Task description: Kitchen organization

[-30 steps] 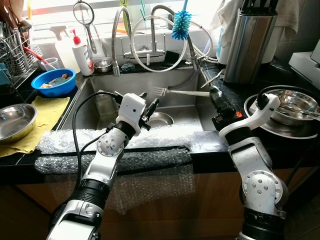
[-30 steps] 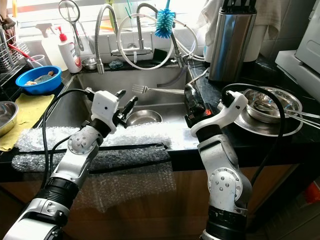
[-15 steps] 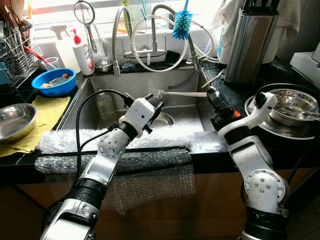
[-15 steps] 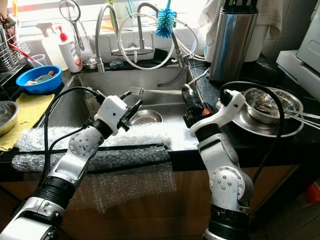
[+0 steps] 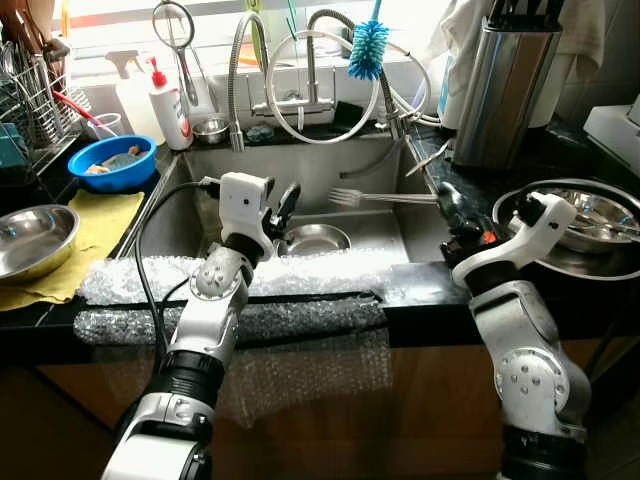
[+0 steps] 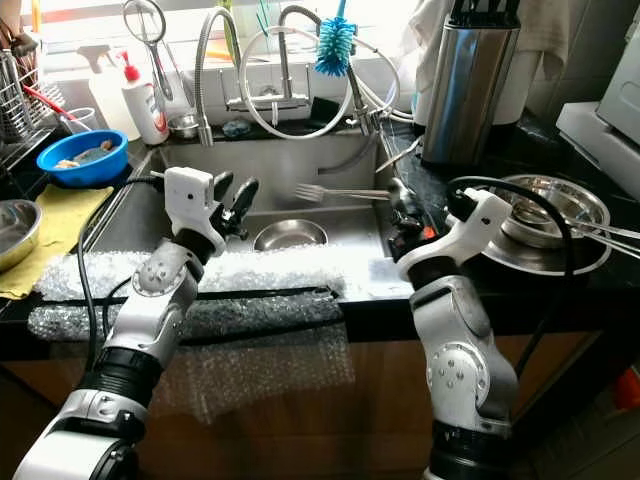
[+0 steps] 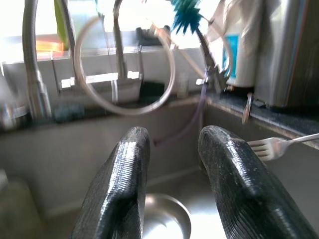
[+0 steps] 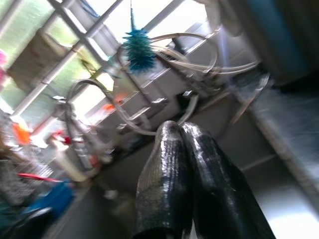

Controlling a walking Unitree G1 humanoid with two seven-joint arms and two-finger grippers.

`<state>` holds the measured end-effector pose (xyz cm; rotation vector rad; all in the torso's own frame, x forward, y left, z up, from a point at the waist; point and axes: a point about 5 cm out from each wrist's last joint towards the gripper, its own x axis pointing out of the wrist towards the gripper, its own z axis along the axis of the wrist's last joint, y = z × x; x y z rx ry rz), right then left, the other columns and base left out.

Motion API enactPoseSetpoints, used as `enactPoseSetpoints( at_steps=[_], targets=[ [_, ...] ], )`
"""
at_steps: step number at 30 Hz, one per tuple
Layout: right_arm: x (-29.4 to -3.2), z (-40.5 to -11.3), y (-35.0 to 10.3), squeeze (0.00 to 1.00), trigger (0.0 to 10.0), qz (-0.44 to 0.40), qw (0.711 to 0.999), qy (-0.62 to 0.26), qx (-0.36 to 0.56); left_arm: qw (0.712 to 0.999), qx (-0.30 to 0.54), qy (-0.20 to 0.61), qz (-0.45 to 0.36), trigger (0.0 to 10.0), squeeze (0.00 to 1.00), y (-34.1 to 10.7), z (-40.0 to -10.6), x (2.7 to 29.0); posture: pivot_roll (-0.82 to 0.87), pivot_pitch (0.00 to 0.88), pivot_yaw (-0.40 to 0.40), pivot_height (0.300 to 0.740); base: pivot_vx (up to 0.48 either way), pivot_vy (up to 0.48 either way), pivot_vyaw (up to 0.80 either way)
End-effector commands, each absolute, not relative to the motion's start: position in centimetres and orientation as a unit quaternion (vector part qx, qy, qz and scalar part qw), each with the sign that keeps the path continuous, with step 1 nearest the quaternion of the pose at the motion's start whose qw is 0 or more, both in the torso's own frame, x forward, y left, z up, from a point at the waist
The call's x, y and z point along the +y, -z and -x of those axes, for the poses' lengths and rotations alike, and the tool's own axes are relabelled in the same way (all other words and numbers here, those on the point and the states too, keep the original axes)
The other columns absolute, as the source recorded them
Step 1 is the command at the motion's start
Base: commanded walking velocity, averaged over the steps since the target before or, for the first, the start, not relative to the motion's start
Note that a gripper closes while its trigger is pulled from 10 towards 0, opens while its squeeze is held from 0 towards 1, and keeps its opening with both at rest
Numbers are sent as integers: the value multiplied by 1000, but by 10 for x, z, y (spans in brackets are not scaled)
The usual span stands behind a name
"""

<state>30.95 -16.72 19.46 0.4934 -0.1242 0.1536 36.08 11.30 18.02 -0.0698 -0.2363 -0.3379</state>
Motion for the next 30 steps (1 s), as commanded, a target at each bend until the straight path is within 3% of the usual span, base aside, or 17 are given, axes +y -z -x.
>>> enactPoseSetpoints(
  at_steps=[1, 6, 30],
  targets=[
    [-166, -316, -203, 0, 10000, -214, 971, -73, -72, 981, -94, 162, 45, 10000, 0, -170, -360, 116, -198, 0, 41, 740, 0, 0, 0],
    [-162, -332, -197, 0, 10000, -134, 983, -123, -38, 981, -67, 183, -4, 10000, 0, -150, -352, 109, -195, 0, 38, 740, 0, 0, 0],
    [-172, -385, -153, 0, 10000, -109, 986, -95, 83, 972, -14, 233, -9, 10000, 0, -135, -327, 87, -157, 0, 6, 740, 0, 0, 0]
  ],
)
